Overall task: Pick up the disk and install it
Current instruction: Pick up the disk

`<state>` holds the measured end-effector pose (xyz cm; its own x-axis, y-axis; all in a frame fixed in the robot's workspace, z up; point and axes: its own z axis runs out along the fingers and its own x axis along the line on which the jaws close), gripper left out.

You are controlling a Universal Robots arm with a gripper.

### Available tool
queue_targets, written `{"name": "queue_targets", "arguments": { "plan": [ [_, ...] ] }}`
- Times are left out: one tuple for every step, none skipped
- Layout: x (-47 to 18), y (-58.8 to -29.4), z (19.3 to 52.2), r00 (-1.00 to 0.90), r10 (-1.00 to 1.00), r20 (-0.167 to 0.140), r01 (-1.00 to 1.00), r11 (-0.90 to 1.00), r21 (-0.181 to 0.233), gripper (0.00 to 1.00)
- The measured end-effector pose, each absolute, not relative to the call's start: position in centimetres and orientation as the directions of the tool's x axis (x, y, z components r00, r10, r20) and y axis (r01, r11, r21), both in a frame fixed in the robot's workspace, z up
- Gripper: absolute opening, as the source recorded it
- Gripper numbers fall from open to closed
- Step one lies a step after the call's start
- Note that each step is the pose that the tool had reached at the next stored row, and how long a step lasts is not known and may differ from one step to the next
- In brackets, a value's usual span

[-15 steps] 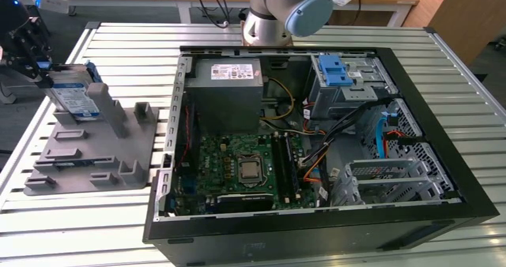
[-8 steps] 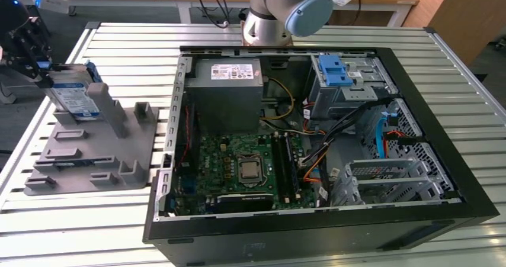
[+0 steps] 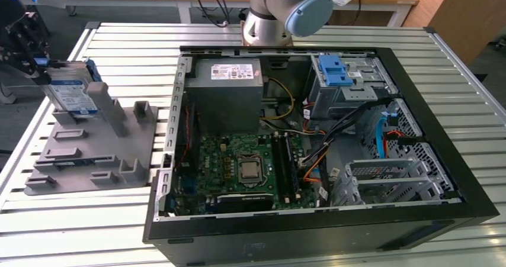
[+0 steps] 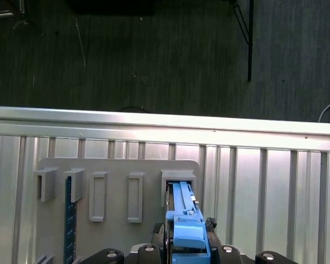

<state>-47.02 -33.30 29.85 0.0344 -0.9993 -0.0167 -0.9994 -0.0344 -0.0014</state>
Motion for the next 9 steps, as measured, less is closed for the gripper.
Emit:
{"name": "queue_targets", "arguments": {
  "plan": [
    [-47.02,-33.30,29.86,0.034,-0.999,-0.017,-0.999,-0.034,-0.001,0.37],
    [-47.02,-33.30,29.86,0.034,-0.999,-0.017,-0.999,-0.034,-0.001,0.37],
    [-47.02,-33.30,29.88,0.034,-0.999,-0.017,-0.999,-0.034,-0.001,0.37],
    [-47.02,-33.31,29.88,0.034,-0.999,-0.016,-0.999,-0.034,-0.001,0.37],
    [-47.02,-33.31,29.87,0.034,-0.999,-0.016,-0.999,-0.034,-0.001,0.37],
    [-47.02,-33.30,29.86,0.034,-0.999,-0.016,-0.999,-0.034,0.000,0.38],
    [-47.02,-33.30,29.78,0.034,-0.999,-0.016,-0.999,-0.034,-0.001,0.38],
    [-47.02,-33.31,29.67,0.034,-0.999,-0.016,-0.999,-0.034,-0.001,0.38],
    [-47.02,-33.31,29.54,0.034,-0.999,-0.016,-0.999,-0.034,-0.001,0.45]
  ]
}}
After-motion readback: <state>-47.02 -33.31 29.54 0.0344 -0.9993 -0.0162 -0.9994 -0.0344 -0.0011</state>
